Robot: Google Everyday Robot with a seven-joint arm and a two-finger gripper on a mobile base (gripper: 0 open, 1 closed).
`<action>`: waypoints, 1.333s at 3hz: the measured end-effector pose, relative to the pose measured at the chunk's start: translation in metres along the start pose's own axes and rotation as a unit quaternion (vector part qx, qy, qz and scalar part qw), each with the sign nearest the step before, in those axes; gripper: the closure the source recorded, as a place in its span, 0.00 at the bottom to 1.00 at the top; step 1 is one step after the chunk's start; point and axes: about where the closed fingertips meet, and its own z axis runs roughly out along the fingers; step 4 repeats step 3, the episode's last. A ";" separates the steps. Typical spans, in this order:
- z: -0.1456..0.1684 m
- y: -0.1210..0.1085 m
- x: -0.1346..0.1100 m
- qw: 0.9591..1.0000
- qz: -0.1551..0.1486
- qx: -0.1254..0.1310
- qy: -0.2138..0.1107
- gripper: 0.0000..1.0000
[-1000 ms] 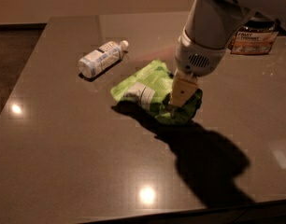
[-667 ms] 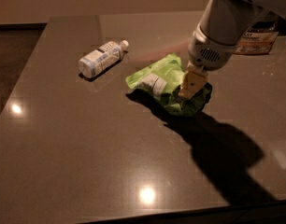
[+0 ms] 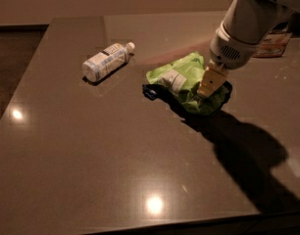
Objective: Move green rice chip bag near rxbar blueberry
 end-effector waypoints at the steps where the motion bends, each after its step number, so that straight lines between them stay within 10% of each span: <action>1: 0.000 0.000 -0.001 1.000 0.000 0.001 -0.001 0.13; 4: 0.000 0.000 -0.001 1.000 -0.001 0.002 -0.002 0.00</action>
Offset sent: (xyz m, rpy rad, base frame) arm 0.0002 0.0005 0.0003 0.0003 -0.0032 0.0002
